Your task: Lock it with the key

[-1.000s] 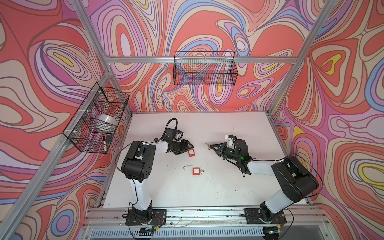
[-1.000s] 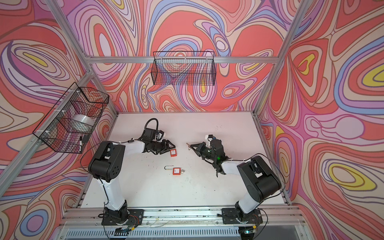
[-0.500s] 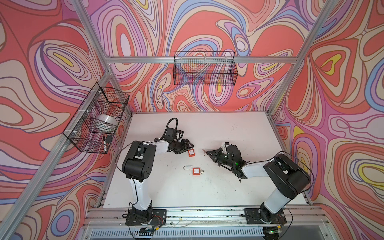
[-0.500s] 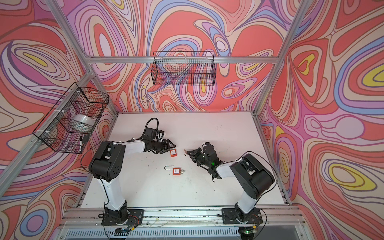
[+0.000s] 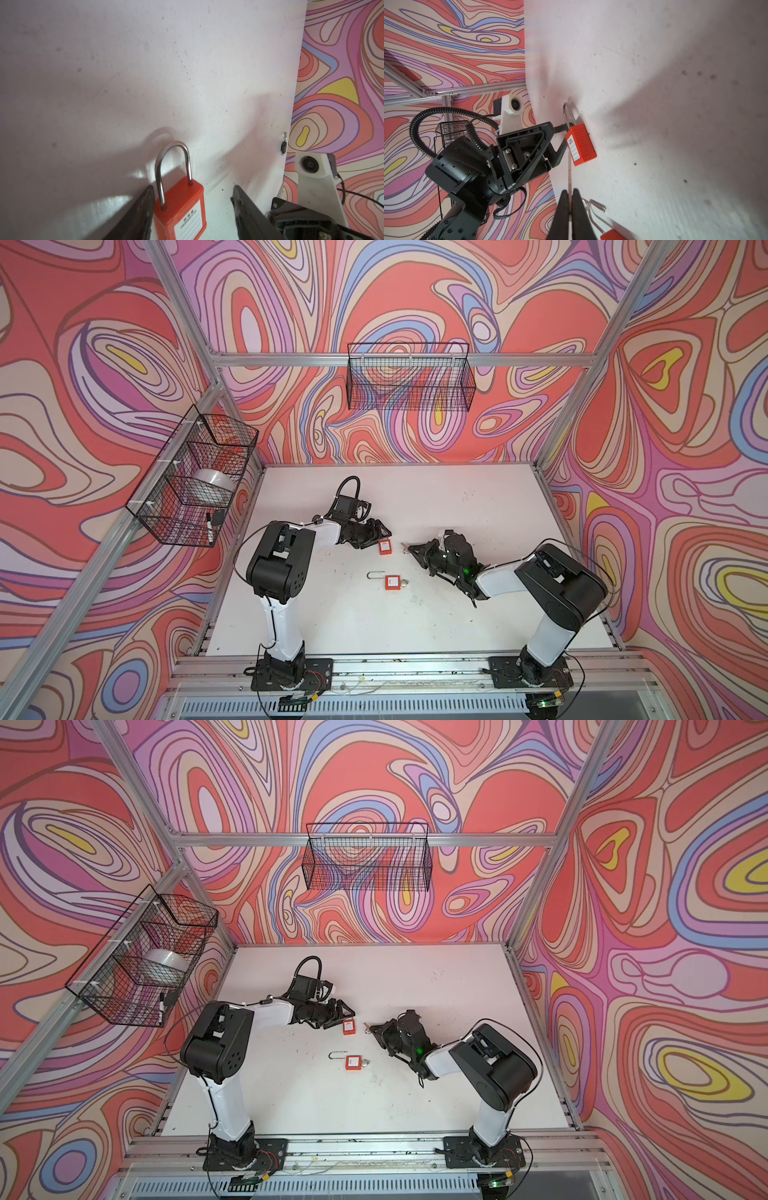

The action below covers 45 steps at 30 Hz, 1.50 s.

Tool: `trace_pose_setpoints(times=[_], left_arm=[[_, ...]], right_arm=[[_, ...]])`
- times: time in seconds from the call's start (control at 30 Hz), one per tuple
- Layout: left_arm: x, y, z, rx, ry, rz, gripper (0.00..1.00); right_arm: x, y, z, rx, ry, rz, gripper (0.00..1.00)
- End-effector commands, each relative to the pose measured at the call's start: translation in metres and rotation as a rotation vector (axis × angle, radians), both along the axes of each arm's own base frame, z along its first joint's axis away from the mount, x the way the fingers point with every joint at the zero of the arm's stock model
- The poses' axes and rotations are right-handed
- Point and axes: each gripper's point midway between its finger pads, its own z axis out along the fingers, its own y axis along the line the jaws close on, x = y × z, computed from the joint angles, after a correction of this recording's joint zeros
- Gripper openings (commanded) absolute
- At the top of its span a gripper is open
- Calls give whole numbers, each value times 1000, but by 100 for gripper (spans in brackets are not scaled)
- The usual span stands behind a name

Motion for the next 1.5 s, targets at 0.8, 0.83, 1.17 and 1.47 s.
trace_pose_setpoints(times=[0.8, 0.83, 1.17, 1.47], left_arm=[[3, 10, 44, 42, -80, 22, 64], [1, 9, 46, 36, -80, 23, 64], [-10, 16, 58, 51, -98, 40, 65], [-15, 19, 57, 54, -91, 47, 65]], right_arm=[[21, 14, -29, -32, -1, -48, 0], [21, 14, -31, -38, 3, -52, 0], [22, 20, -48, -66, 53, -60, 1], [19, 23, -49, -64, 53, -50, 34]])
